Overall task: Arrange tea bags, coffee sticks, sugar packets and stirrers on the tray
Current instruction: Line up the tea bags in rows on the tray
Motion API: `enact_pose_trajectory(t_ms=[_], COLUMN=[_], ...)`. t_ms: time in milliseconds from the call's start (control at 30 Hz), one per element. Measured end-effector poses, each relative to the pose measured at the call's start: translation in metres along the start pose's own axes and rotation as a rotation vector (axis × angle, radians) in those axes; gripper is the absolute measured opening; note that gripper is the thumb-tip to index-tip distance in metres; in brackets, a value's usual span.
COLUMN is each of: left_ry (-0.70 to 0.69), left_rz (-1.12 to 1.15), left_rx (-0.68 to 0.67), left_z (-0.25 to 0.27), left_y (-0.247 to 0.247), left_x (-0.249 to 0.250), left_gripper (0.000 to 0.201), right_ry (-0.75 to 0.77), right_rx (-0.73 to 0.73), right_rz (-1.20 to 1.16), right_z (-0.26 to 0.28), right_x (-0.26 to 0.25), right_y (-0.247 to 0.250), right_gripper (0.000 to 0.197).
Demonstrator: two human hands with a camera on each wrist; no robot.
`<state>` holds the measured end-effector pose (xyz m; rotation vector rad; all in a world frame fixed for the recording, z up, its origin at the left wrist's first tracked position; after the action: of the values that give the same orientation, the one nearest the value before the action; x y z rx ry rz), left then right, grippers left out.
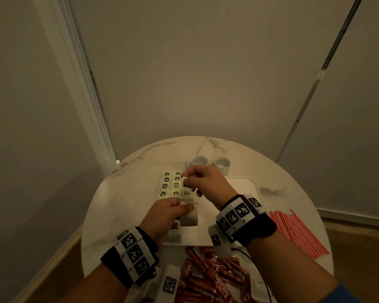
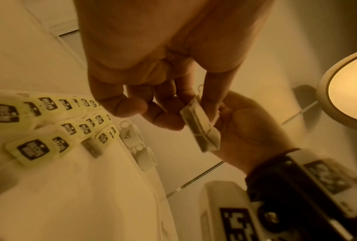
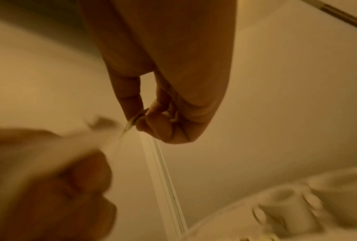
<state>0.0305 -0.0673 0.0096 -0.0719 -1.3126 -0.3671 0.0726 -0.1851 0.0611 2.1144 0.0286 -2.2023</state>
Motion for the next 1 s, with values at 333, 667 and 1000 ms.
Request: enact_pose_trajectory(t_ms=[333, 667, 1000], left_ry=[0.057, 0.144, 0.1], left_rz=[0.112, 0.301, 0.228], left_rx=[0.045, 0.009, 0.026], left_z=[-0.003, -0.007, -0.007], left_y=[0.007, 0.013, 0.014], left_x=[-0.001, -0.012, -0.011], left_gripper=[0.029, 0.027, 0.026], right_ry=[0.471, 0.67, 0.738], right_rx=[0.062, 0.033, 0.018], right_rz=[0.504, 0.647, 0.865], right_z=[0.052, 0.07, 0.07], right_x=[-0.026, -0.01, -0.007], right_y=[-0.029, -0.035, -0.043], right_gripper=[0.008, 0.002, 0.01])
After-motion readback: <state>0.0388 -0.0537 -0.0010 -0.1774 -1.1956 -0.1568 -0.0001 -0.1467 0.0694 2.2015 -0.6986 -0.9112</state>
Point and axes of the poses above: each hand's wrist, its own z-axis away from the middle knuckle, its own y-axis out of the back of the hand, x = y × z, the point moved 8 cm from there along -z, towards the middle knuckle, and after that the axes turned 10 degrees about -z, right-handed, at the moved point
